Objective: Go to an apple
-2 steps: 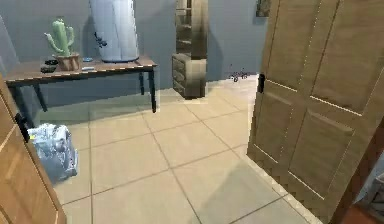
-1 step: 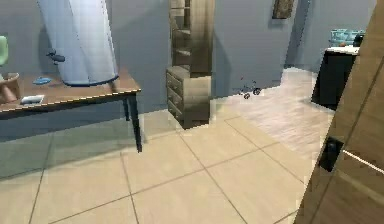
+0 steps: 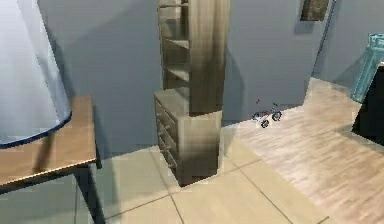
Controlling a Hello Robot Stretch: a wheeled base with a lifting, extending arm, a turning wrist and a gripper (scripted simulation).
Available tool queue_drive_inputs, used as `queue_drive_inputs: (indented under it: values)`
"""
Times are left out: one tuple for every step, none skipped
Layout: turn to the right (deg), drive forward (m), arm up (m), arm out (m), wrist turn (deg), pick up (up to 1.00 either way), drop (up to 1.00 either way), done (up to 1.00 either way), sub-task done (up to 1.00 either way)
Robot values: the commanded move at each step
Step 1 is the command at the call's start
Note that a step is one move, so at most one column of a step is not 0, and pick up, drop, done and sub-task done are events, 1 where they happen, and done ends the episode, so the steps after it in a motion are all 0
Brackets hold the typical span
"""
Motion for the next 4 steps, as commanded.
queue_drive_inputs:
  values:
    - [3.0,0.00,0.00,0.00,0.0,0.00,0.00,0.00,0.00]
    - [0.0,0.30,0.00,0.00,0.0,0.00,0.00,0.00,0.00]
    - [45.0,0.00,0.00,0.00,0.0,0.00,0.00,0.00,0.00]
    - [12.0,0.00,0.00,0.00,0.0,0.00,0.00,0.00,0.00]
